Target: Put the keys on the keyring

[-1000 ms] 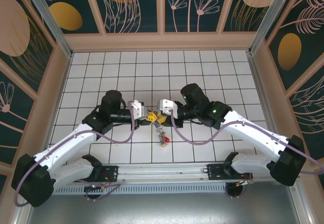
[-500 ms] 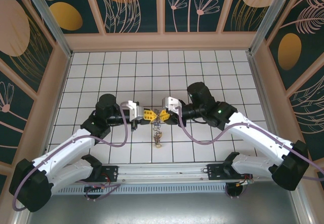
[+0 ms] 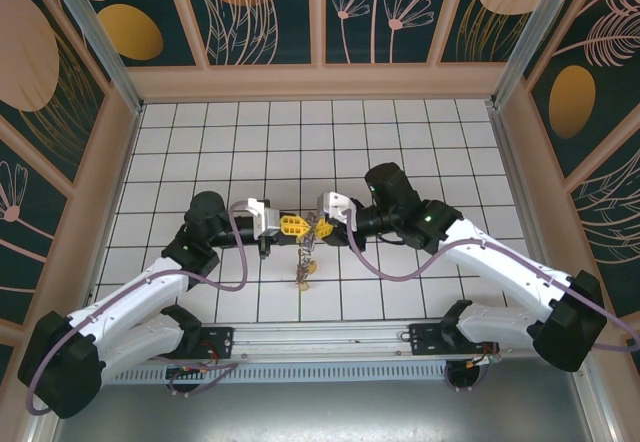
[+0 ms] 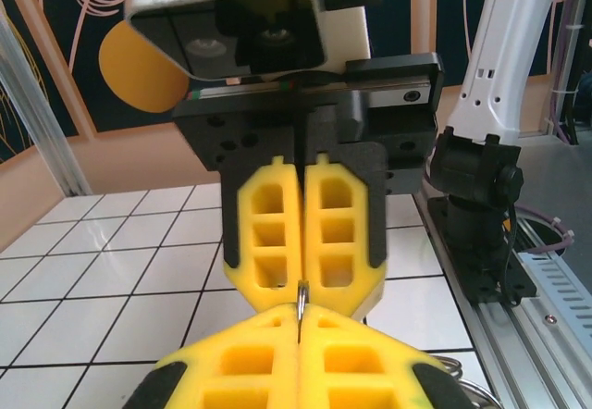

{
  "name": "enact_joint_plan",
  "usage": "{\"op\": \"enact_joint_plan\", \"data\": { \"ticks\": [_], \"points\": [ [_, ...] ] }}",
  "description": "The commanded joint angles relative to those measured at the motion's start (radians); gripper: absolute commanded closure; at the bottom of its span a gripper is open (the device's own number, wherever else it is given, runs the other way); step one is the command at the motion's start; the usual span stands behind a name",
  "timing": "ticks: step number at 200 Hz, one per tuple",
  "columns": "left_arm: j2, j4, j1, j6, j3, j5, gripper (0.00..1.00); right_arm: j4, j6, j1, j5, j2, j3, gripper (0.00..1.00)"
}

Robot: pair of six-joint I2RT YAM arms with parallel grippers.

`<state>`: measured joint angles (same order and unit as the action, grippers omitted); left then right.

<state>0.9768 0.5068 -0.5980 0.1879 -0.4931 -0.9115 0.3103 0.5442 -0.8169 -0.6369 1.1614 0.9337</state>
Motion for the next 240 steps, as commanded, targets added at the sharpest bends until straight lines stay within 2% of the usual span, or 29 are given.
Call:
{"op": "enact_joint_plan", "data": {
  "ticks": [1, 36, 44, 62, 77, 101, 240],
  "points": [
    [-0.017, 0.144, -0.004, -0.045, 0.002, -0.009, 1.0, -0.018, -0.001, 0.001, -0.023, 0.017, -0.009, 1.0],
    [-0.015, 0.201, -0.005, -0.08, 0.023, -0.005, 1.0, -0.019, -0.01, 0.0, -0.029, 0.035, -0.004, 1.0],
    [-0.015, 0.214, -0.005, -0.086, 0.029, -0.003, 1.0, -0.019, -0.01, -0.001, -0.028, 0.037, -0.003, 0.94],
    [-0.013, 0.217, -0.004, -0.09, 0.034, -0.006, 1.0, -0.039, -0.014, 0.001, -0.024, 0.018, -0.012, 0.9],
    [-0.015, 0.212, -0.003, -0.09, 0.037, -0.01, 1.0, -0.054, -0.016, 0.006, -0.024, -0.006, -0.017, 0.83],
    [-0.018, 0.206, -0.004, -0.088, 0.038, -0.022, 1.0, -0.052, -0.007, 0.021, -0.047, -0.038, -0.016, 0.78],
    [0.006, 0.216, -0.005, -0.097, 0.03, -0.05, 1.0, -0.085, 0.023, 0.014, -0.116, -0.005, 0.016, 0.75]
  ]
}}
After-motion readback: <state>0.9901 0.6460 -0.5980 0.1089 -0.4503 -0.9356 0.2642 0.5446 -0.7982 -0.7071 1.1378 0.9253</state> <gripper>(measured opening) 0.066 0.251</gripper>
